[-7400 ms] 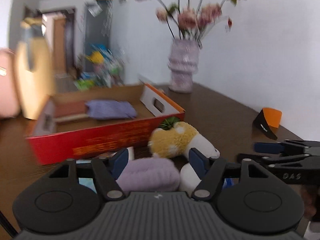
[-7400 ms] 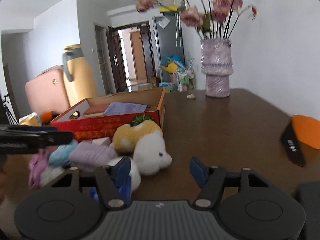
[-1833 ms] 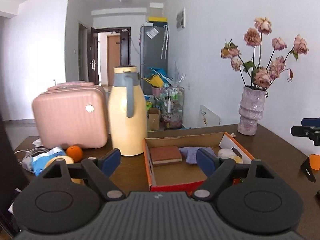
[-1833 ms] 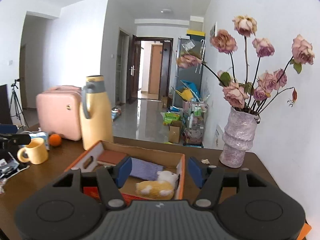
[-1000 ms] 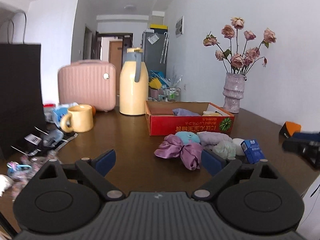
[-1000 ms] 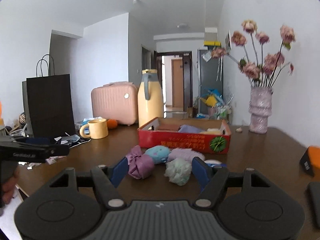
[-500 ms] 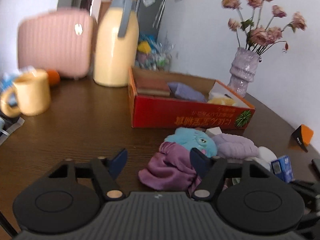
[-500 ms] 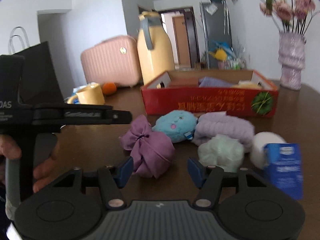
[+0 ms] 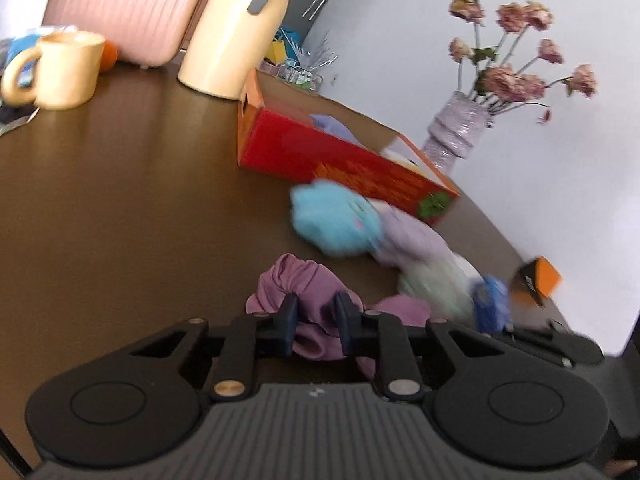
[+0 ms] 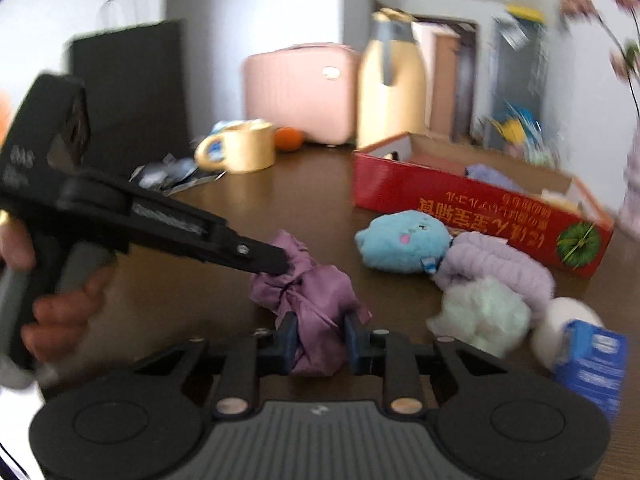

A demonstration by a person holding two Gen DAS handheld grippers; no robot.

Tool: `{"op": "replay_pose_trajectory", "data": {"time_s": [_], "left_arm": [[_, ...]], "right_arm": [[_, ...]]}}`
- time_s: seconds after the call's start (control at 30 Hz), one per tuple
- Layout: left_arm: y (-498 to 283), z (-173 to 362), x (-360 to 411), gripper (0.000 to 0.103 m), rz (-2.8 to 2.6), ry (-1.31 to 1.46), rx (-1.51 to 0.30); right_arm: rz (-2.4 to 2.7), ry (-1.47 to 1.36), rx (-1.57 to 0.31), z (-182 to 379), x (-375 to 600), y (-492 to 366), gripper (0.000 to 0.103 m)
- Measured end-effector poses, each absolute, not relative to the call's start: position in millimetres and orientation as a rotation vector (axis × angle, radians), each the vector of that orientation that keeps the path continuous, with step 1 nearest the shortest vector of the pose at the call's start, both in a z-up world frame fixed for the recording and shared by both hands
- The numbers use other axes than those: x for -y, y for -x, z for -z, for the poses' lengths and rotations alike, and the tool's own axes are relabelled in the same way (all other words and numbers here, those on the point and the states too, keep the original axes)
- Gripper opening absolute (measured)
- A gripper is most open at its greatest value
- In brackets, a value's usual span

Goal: Organize soft objects
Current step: 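Grasp the purple scrunchie with both tools and lift it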

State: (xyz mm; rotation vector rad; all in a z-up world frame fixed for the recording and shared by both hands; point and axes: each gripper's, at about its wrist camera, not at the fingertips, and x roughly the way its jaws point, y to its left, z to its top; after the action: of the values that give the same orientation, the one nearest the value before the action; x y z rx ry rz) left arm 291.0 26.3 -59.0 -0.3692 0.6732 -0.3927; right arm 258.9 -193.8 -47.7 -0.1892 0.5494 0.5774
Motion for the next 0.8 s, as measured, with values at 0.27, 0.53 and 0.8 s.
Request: {"op": "replay_pose_trajectory", "data": {"time_s": [0.27, 0.53, 0.8], "left_arm": [[-184, 74, 1, 0.02, 0.354, 0.339, -0.594], [-170, 73, 17, 0.022, 0.313, 0.229, -0.564], [-159, 42, -1, 0.079, 0.308, 0.23, -0.418]], "right_arm": [[-0.56, -0.041, -0.545, 26, 246, -197, 0.043], [-0.416, -0.092, -0.573, 40, 230, -213, 0.036], [-0.457, -0.067, -0.549, 49, 227, -202, 0.023]]}}
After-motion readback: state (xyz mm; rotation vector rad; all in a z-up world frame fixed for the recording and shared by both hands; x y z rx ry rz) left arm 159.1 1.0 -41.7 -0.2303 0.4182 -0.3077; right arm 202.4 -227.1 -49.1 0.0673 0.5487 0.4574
